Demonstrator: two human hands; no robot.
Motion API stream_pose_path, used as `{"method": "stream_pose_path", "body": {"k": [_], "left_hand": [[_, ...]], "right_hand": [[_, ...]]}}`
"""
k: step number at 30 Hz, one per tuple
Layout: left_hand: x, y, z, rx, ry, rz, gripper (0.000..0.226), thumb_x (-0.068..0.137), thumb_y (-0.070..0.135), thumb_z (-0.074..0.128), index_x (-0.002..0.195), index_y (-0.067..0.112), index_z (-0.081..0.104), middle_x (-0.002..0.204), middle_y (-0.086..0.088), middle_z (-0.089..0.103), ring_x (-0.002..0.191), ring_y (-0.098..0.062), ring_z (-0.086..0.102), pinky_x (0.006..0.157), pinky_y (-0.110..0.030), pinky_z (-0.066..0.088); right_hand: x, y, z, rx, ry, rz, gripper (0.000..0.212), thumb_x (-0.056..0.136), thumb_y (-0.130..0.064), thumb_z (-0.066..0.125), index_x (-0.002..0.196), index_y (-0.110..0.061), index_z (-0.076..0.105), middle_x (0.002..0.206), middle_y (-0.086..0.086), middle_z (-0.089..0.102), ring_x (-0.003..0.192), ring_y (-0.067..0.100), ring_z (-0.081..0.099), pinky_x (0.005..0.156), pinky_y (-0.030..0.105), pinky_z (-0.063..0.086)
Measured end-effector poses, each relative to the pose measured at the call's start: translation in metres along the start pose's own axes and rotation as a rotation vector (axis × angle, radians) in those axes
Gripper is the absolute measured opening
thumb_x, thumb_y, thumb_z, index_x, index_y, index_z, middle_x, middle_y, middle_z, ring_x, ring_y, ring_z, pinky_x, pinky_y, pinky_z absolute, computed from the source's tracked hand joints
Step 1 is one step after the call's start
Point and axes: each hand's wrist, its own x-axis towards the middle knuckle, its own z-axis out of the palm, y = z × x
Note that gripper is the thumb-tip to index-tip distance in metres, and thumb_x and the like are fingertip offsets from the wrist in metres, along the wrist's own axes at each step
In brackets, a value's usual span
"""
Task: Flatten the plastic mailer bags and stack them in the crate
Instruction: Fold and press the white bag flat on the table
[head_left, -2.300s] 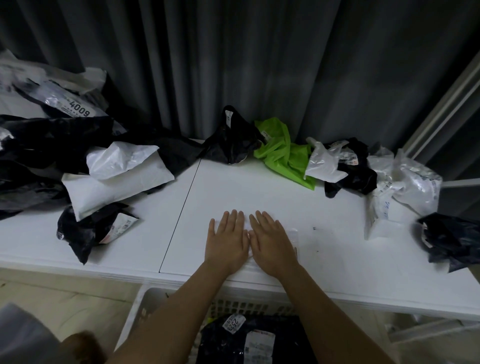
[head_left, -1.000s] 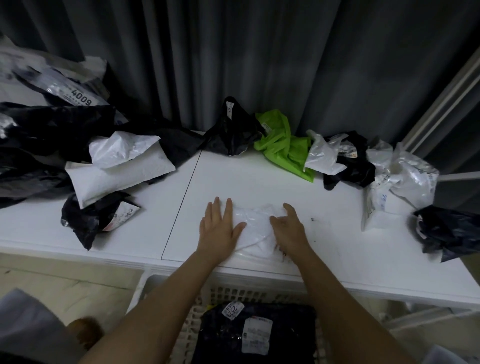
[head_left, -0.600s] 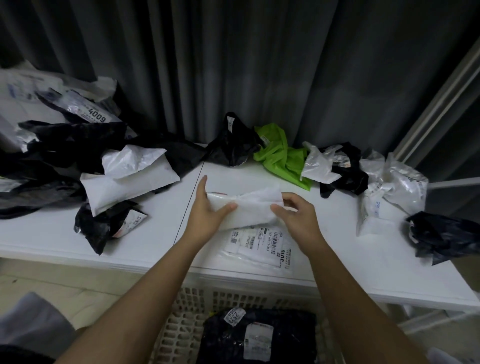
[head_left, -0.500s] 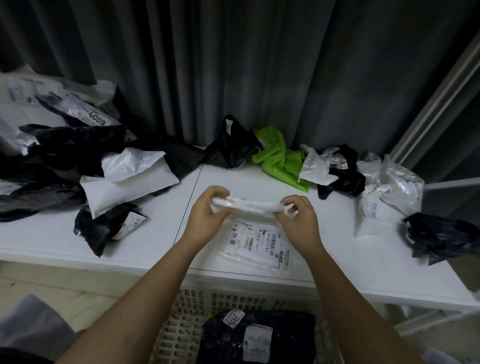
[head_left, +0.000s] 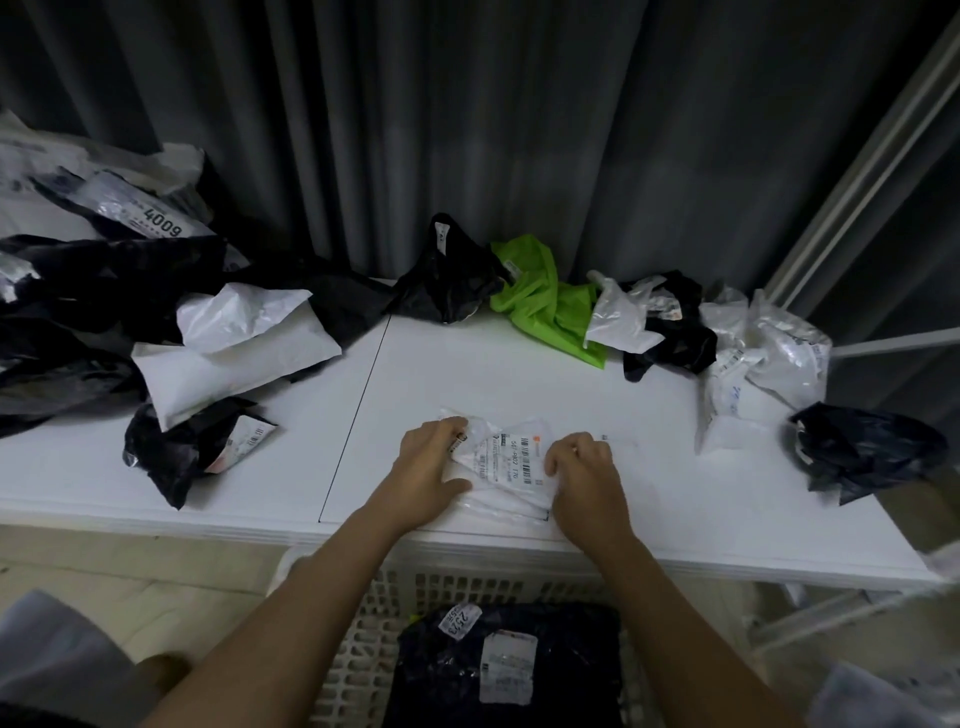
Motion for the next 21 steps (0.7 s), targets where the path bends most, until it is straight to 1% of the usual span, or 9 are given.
{"method": "stream_pose_path", "body": {"k": [2, 4, 5, 7, 9, 11, 15, 18, 21], "left_hand": [[0.003, 0.001, 0.0, 0.053, -0.032, -0.021, 0.077, 0.082, 0.022, 0.072, 0.145, 0.02, 0.028, 0.142, -0.003, 0.036, 0.132, -0.025, 0.025, 0.107, -0.03, 0.022], [0.005, 0.002, 0.001, 0.066, -0.059, -0.038, 0.08, 0.082, 0.024, 0.071, 0.147, 0.022, 0.024, 0.144, -0.003, 0.032, 0.134, -0.025, 0.023, 0.109, -0.032, 0.022], [0.007, 0.002, 0.002, 0.08, -0.073, -0.048, 0.08, 0.082, 0.024, 0.07, 0.148, 0.023, 0.023, 0.145, -0.004, 0.031, 0.134, -0.026, 0.022, 0.109, -0.032, 0.022], [0.009, 0.004, 0.003, 0.128, -0.112, -0.079, 0.076, 0.084, 0.024, 0.064, 0.148, 0.023, 0.022, 0.146, -0.002, 0.028, 0.135, -0.026, 0.021, 0.108, -0.034, 0.021], [0.011, 0.006, 0.005, 0.145, -0.121, -0.113, 0.064, 0.09, 0.022, 0.052, 0.148, 0.024, 0.024, 0.149, 0.001, 0.025, 0.136, -0.024, 0.019, 0.109, -0.036, 0.018], [0.016, 0.008, 0.008, 0.091, -0.066, -0.12, 0.052, 0.095, 0.02, 0.041, 0.146, 0.021, 0.029, 0.151, 0.002, 0.027, 0.138, -0.022, 0.02, 0.112, -0.036, 0.017], [0.027, 0.011, 0.021, 0.076, 0.06, -0.059, 0.048, 0.102, 0.032, 0.026, 0.145, 0.013, 0.038, 0.151, -0.004, 0.036, 0.141, -0.018, 0.027, 0.116, -0.032, 0.016], [0.03, 0.009, 0.033, 0.129, 0.07, -0.044, 0.05, 0.104, 0.037, 0.021, 0.146, 0.016, 0.036, 0.154, -0.001, 0.032, 0.145, -0.016, 0.02, 0.117, -0.035, 0.012], [0.027, 0.002, 0.041, 0.16, 0.084, -0.013, 0.068, 0.095, 0.052, 0.005, 0.149, 0.018, 0.028, 0.156, 0.002, 0.028, 0.146, -0.014, 0.017, 0.118, -0.034, 0.011]], "right_hand": [[0.008, -0.012, -0.005, 0.061, 0.09, 0.051, 0.034, 0.056, 0.016, 0.051, 0.077, -0.011, 0.056, 0.097, 0.005, 0.053, 0.094, 0.027, 0.045, 0.069, 0.038, 0.043], [0.016, -0.026, -0.008, 0.144, 0.106, -0.01, 0.022, 0.071, 0.0, 0.055, 0.089, -0.011, 0.061, 0.107, 0.006, 0.055, 0.105, 0.028, 0.045, 0.084, 0.044, 0.046], [0.02, -0.032, -0.007, 0.16, 0.018, -0.049, 0.024, 0.081, -0.017, 0.056, 0.103, -0.012, 0.063, 0.122, 0.007, 0.053, 0.118, 0.028, 0.041, 0.096, 0.045, 0.041], [0.024, -0.039, -0.003, 0.085, -0.275, -0.07, 0.055, 0.09, -0.05, 0.053, 0.137, -0.022, 0.048, 0.153, 0.005, 0.028, 0.142, 0.027, 0.015, 0.116, 0.046, 0.016], [0.028, -0.04, 0.005, -0.059, -0.447, -0.037, 0.068, 0.091, -0.062, 0.042, 0.15, -0.034, 0.023, 0.161, -0.002, 0.001, 0.147, 0.025, -0.008, 0.118, 0.047, -0.004], [0.029, -0.038, 0.011, -0.118, -0.487, -0.014, 0.063, 0.095, -0.062, 0.031, 0.151, -0.039, 0.012, 0.161, -0.003, -0.006, 0.146, 0.026, -0.014, 0.117, 0.048, -0.009], [0.027, -0.035, 0.02, -0.137, -0.506, -0.063, 0.075, 0.089, -0.069, 0.032, 0.152, -0.035, 0.01, 0.162, 0.0, -0.001, 0.147, 0.029, -0.012, 0.118, 0.051, -0.001], [0.026, -0.028, 0.024, -0.181, -0.46, -0.091, 0.091, 0.075, -0.076, 0.012, 0.153, -0.029, 0.014, 0.161, 0.002, 0.004, 0.147, 0.028, -0.007, 0.116, 0.048, 0.009], [0.025, -0.021, 0.027, -0.143, -0.442, -0.069, 0.09, 0.075, -0.076, 0.011, 0.152, -0.031, 0.013, 0.161, -0.001, 0.003, 0.148, 0.023, -0.007, 0.116, 0.041, 0.01]]}}
